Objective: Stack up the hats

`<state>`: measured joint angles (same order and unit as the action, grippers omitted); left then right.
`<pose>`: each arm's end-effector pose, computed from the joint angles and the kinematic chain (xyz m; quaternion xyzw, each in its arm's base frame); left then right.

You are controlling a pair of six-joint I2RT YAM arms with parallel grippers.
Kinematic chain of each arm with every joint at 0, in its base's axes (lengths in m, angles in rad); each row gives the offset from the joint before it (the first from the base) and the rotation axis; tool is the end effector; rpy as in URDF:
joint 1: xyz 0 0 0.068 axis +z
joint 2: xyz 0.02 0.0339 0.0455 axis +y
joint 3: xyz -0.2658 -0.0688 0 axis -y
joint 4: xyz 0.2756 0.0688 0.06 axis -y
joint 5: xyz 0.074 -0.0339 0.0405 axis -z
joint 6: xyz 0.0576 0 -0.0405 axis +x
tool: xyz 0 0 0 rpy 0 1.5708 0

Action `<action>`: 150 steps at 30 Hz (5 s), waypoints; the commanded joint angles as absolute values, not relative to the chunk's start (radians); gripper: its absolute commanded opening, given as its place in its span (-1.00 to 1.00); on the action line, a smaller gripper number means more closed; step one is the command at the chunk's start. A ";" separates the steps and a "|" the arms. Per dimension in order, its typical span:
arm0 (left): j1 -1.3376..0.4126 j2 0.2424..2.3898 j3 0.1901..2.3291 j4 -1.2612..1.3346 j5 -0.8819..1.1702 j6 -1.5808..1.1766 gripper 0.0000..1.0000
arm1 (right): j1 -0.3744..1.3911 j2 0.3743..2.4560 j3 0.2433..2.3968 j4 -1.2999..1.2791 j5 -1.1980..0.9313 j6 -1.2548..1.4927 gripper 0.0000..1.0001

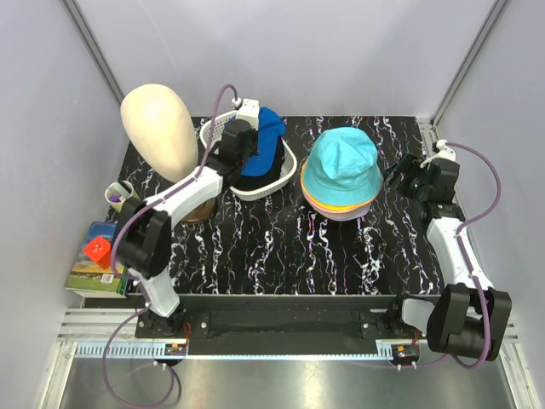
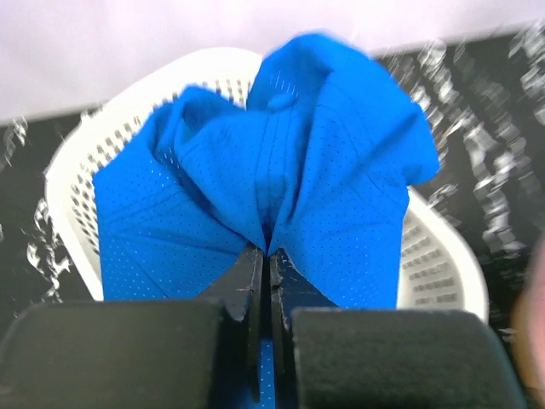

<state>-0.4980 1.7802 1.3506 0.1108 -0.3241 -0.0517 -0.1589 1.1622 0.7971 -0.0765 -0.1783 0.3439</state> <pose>0.4242 -0.2098 0.2729 0.0848 0.8009 -0.0311 0.5920 0.3091 -0.0392 0.2592 0.1632 0.8268 0.1241 0.5237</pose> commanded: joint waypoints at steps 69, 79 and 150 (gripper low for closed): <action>-0.624 0.827 1.002 0.183 -0.167 -0.345 0.86 | 0.630 1.396 1.325 0.747 -0.485 0.791 -1.00; -0.624 0.565 1.133 -0.475 -0.458 -0.299 0.86 | 0.666 1.744 1.828 0.775 -0.614 1.042 -1.00; -0.626 0.417 1.256 -0.512 -0.904 0.003 0.98 | 0.804 2.072 1.740 1.012 -0.374 1.503 -1.00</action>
